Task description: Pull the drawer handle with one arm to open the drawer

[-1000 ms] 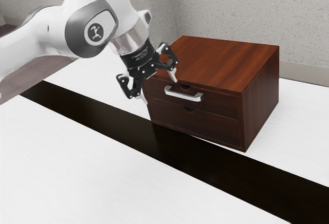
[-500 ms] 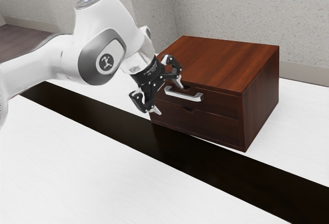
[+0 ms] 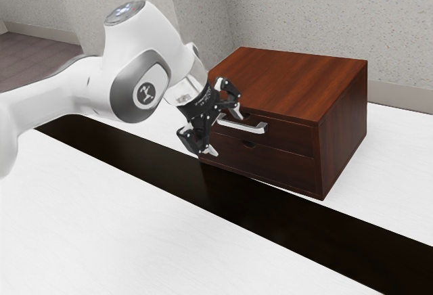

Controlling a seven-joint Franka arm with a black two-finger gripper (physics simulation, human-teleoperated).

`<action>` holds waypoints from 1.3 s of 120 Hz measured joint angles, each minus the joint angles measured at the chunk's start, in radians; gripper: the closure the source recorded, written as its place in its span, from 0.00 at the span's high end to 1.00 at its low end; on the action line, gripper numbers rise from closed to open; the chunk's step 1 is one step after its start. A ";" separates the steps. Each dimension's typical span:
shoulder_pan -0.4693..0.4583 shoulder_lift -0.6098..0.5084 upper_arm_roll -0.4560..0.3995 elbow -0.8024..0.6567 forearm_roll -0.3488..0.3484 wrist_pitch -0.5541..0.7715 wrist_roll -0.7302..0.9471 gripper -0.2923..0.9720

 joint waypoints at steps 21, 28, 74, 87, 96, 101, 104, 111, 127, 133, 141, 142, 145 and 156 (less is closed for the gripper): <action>0.006 0.015 0.000 0.006 0.000 0.017 -0.018 0.77; 0.010 0.023 0.000 0.008 0.000 0.020 -0.023 0.77; 0.016 0.056 0.000 0.027 -0.001 0.030 -0.046 0.77; 0.023 0.067 0.000 0.028 -0.001 0.031 -0.050 0.77; 0.024 0.071 0.001 0.028 -0.001 0.035 -0.053 0.77; 0.024 0.072 0.001 0.028 -0.001 0.037 -0.054 0.77; 0.024 0.073 0.002 0.028 -0.001 0.038 -0.054 0.77; 0.025 0.073 0.003 0.028 -0.001 0.040 -0.056 0.77; 0.025 0.078 0.003 0.028 0.000 0.042 -0.058 0.77; 0.025 0.081 0.003 0.029 0.000 0.043 -0.059 0.76; 0.025 0.087 0.003 0.036 -0.001 0.044 -0.061 0.76; 0.025 0.087 0.003 0.037 -0.001 0.044 -0.061 0.76; 0.025 0.088 0.003 0.038 -0.001 0.044 -0.061 0.75; 0.023 0.086 0.003 0.040 -0.002 0.044 -0.062 0.68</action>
